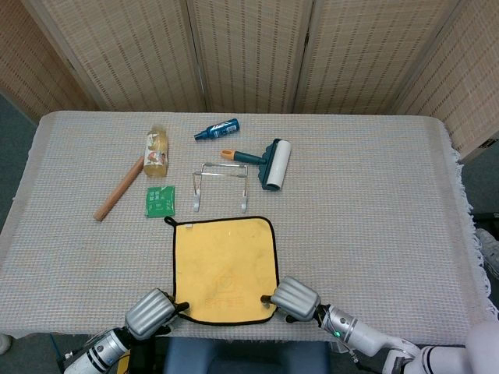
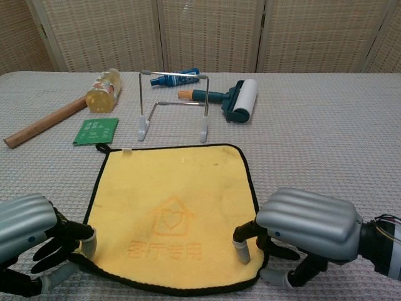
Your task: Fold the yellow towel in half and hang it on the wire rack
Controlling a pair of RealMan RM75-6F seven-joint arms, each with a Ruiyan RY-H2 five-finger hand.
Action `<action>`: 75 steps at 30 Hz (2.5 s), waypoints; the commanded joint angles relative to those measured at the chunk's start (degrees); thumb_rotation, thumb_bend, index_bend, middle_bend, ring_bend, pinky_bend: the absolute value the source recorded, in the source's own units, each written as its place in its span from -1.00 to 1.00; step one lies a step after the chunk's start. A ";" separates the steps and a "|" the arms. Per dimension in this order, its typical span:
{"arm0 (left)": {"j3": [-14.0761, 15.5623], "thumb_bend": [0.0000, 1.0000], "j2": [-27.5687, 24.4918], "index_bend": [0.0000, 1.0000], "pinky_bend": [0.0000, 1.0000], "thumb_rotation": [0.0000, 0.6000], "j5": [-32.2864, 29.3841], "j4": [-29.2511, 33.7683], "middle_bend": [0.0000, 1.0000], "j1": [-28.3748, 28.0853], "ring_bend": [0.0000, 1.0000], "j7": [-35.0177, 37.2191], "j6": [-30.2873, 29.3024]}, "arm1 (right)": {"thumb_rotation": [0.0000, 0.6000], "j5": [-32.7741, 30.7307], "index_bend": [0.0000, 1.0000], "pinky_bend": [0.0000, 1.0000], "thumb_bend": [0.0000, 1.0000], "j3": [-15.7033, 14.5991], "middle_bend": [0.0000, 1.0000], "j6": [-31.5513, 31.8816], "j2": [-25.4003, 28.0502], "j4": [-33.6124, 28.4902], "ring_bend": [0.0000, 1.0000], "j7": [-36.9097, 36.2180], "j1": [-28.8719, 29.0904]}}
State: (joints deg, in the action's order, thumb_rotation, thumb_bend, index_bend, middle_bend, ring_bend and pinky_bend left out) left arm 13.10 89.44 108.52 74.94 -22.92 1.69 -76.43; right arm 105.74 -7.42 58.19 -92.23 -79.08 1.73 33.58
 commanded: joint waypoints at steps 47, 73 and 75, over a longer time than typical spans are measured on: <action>-6.37 0.07 -14.30 0.09 0.71 1.00 -14.79 13.45 0.72 -10.10 0.56 23.33 15.13 | 1.00 -11.21 0.23 1.00 -0.10 8.24 0.74 -1.26 1.75 -6.99 0.86 8.53 2.65; -12.88 0.07 -10.73 -0.07 0.71 1.00 -27.17 4.37 0.72 -13.83 0.56 31.06 27.75 | 1.00 -19.00 0.23 1.00 -0.10 14.18 0.73 -6.65 -5.51 3.83 0.86 12.17 9.67; -12.85 0.06 -10.76 -0.17 0.71 1.00 -27.43 4.28 0.72 -13.80 0.56 30.84 28.24 | 1.00 -19.26 0.23 1.00 -0.10 14.30 0.73 -6.74 -5.86 4.28 0.86 12.09 10.03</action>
State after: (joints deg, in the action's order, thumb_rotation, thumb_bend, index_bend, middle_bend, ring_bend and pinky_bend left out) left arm 0.25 78.69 81.24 79.29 -36.71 32.64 -48.37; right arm 86.58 6.82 51.51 -97.97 -74.95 13.84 43.50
